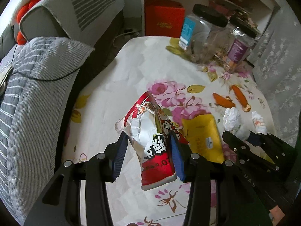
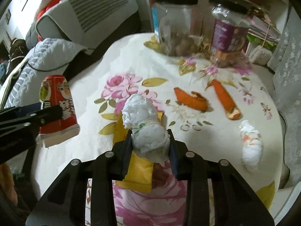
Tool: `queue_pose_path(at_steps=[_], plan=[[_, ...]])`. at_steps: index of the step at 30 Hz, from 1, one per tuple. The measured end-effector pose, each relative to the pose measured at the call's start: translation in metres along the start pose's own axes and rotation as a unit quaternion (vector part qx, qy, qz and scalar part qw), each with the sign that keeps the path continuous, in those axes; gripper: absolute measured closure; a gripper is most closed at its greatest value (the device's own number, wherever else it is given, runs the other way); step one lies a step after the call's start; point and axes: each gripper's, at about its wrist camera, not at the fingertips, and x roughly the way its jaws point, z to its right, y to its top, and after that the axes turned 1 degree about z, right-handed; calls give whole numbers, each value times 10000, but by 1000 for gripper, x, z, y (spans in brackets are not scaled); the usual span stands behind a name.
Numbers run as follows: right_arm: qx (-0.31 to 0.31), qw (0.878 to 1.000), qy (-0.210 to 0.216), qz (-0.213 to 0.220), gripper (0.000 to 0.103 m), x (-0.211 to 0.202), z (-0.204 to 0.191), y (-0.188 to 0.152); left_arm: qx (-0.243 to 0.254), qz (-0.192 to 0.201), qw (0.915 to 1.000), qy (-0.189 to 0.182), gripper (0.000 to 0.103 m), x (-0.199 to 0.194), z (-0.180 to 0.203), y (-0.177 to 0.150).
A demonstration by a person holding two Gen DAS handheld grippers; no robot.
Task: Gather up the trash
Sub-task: 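Carry the tissue and the red wrapper over the white bin with both grippers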
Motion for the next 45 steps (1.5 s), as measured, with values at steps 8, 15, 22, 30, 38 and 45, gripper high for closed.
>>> queue_pose_path(at_steps=[8,15,22,30,38,45], plan=[[87,9994,-209,261,70,-28,17,-6,160,191,9996,-110,58,-9,27,4],[199,9986,-355,351,70,-43,37,-12,396,290,9985,-226,58,-14,61,3],[406,9965,-534,498,70,-64,64,-21,594,380,9966,-420,58,-20,96,2],[816,9905,-875,675,70,-95,108,-39,845,396,9937,-626,58,-24,140,-4],[1336,9798,-1179,907,70,-133,158,-63,1224,471,9875,-877,58,-32,191,-16],[1913,9613,-1650,1099,70,-175,209,-95,1583,519,9802,-1072,58,-41,228,-34]])
